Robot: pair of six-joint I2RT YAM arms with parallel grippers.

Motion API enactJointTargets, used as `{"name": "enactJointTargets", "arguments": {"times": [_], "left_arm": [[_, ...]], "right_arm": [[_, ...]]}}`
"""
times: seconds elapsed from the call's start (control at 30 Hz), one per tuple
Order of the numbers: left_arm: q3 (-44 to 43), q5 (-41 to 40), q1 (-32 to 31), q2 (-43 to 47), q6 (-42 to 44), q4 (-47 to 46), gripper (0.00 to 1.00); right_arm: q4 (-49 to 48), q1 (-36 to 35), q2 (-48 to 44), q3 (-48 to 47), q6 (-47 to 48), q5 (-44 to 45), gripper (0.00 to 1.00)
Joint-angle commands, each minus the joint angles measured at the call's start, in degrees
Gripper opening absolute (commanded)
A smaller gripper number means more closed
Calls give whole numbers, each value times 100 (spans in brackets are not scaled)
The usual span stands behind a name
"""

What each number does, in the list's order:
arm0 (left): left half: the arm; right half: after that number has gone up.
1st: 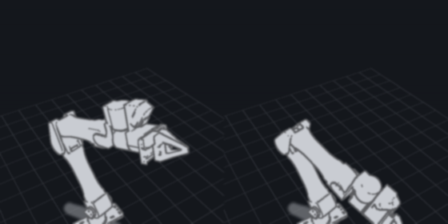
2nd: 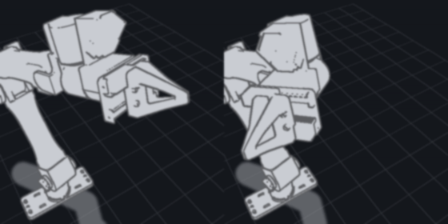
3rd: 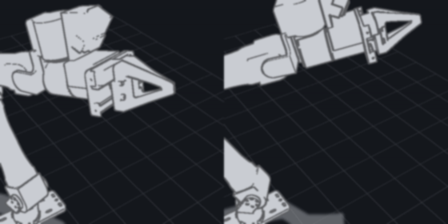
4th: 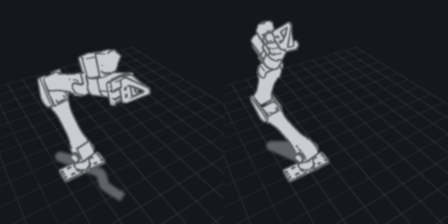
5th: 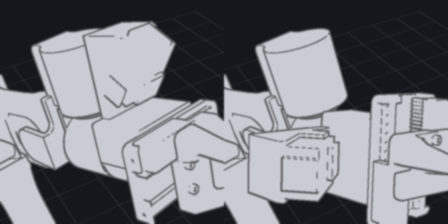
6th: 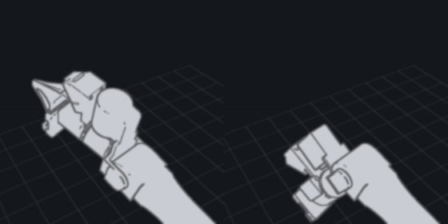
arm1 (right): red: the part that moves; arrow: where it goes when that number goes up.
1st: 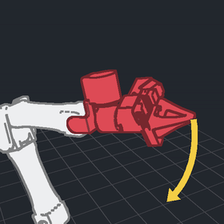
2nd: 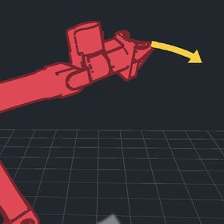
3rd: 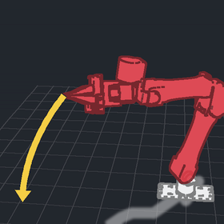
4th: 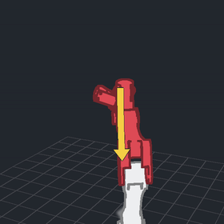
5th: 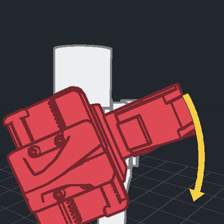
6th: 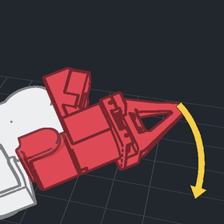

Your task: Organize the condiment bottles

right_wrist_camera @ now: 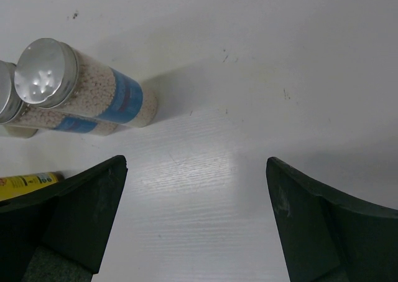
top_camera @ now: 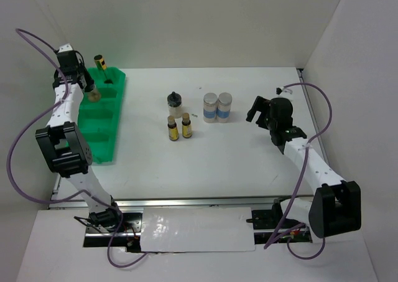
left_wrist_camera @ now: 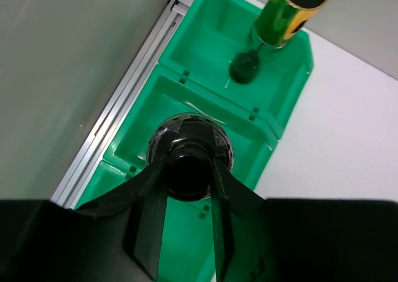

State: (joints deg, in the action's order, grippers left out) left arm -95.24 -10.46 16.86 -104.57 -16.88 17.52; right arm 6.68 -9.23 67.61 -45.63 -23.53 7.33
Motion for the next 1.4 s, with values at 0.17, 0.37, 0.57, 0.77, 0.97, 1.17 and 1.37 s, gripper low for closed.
{"name": "enactJointTargets", "arguments": {"times": [0.17,0.37,0.57,0.77,0.97,1.17,1.37], "left_arm": [[-574,-457,194,-520,-332,-477,34],[-645,-580,195,-889,-403,-425,35],[-531,-633,195,-1126,-456,-477,43],[-469,-571,195,-1127,-395,-530,55],[-601,-519,195,-1005,-395,-214,84],[-496,166,-163,216,7,41,90],[-3,930,-1772,851,1344,-170,90]], "right_arm": [[-368,-96,287,-175,-178,154,100],[-369,-96,542,-288,-178,102,100],[-369,-148,770,-394,-126,102,100],[-369,-149,648,-447,-73,154,100],[-317,-149,376,-289,-126,207,100],[-132,-202,-169,-175,-65,339,100],[105,-202,-767,-69,-11,506,100]]}}
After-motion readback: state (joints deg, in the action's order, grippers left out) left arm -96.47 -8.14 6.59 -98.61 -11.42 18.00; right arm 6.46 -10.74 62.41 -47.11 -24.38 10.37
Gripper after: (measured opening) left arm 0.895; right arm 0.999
